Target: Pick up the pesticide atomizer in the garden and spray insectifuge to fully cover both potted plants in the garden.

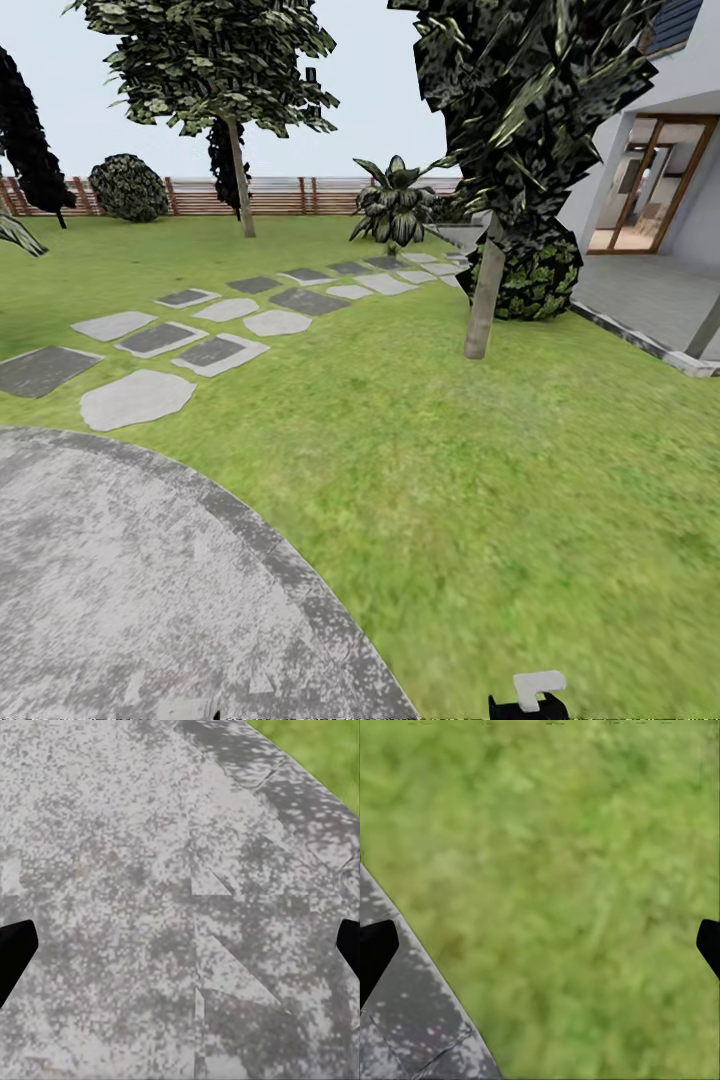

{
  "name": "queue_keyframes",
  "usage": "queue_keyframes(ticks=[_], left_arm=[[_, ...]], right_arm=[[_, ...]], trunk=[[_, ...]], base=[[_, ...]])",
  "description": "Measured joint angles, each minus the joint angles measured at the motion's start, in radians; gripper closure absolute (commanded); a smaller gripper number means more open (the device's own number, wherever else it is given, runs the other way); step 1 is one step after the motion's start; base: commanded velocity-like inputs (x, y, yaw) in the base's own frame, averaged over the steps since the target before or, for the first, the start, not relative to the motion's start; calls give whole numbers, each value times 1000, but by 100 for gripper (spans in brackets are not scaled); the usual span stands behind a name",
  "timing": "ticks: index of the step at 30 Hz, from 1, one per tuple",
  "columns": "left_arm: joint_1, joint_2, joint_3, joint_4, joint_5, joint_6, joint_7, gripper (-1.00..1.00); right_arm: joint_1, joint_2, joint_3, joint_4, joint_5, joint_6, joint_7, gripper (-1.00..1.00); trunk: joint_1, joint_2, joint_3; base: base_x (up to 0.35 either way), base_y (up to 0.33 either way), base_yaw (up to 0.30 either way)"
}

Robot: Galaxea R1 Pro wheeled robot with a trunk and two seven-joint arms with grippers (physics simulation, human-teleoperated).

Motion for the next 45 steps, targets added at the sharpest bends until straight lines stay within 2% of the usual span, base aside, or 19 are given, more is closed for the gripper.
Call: queue_keyframes(ticks=[4,13,30,45], left_arm=[[0,1,0,0,0,-1,0,-100],[3,1,0,0,0,-2,0,-100],[5,-8,-7,1,-8,-3,0,-100],[5,-9,-7,2,-8,-3,0,-100]], right_arm=[[0,-1,-3,-1,0,-71,0,-100],[0,-7,-2,5,1,-121,-4,-100],[0,-9,-1,8,2,-132,-5,-100],[0,-14,0,8,3,-132,-4,-100]], trunk=[[15,-28,-19],[50,-91,-61],[115,-210,-120],[173,-315,-188]], base=[[0,0,0],[0,0,0],[0,0,6],[0,0,39]])
